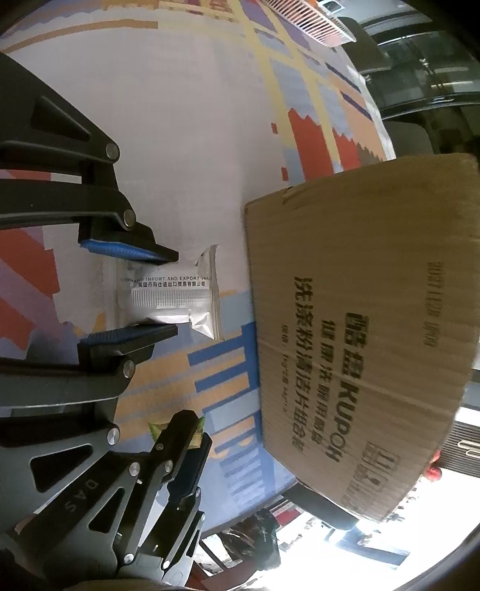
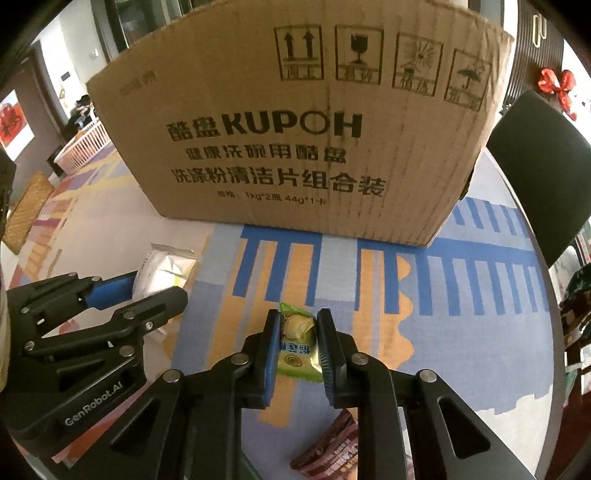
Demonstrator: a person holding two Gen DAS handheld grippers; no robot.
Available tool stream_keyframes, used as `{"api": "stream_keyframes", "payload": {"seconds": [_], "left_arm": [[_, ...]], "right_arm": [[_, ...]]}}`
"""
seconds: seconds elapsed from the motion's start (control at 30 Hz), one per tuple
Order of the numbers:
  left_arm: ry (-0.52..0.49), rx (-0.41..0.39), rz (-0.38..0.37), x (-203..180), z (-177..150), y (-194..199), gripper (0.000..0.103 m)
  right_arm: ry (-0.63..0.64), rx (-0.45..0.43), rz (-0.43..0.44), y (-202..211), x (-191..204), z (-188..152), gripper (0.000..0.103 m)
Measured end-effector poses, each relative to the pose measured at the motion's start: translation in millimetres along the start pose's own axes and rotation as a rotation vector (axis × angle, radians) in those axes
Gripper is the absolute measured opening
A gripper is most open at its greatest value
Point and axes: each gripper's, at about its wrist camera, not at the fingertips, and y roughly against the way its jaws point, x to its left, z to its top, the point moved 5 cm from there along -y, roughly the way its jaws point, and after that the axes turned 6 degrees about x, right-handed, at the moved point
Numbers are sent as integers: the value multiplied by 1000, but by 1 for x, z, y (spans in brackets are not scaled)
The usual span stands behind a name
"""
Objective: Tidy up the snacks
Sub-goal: 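Carry the white packet and candy into the box and open both tools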
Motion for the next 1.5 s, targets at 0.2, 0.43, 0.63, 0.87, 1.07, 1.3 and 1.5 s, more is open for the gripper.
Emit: {"api": "stream_keyframes", "payload": {"seconds": [0.2, 0.43, 0.63, 0.87, 1.07, 1.3, 1.5], "left_arm": [[-9, -43, 18, -8, 2, 25, 32], [-22, -114, 22, -21, 8, 58, 32], [-40, -182, 38, -30, 16, 91, 32], [-55, -260, 45, -37, 30, 124, 32], [-68, -318, 53, -39, 46, 146, 32], [-79, -367, 64, -40, 73, 164, 32], [-93, -377, 77, -37, 98, 169, 32]], "right_arm": [[2, -44, 9, 17, 1, 6, 21], [4, -117, 24, 47, -3, 16, 21], [18, -187, 29, 84, -16, 23, 21], [31, -278, 39, 128, -27, 30, 21], [51, -345, 34, 155, -28, 45, 21], [65, -411, 30, 180, -33, 72, 21], [87, -408, 30, 183, -33, 94, 21]]}}
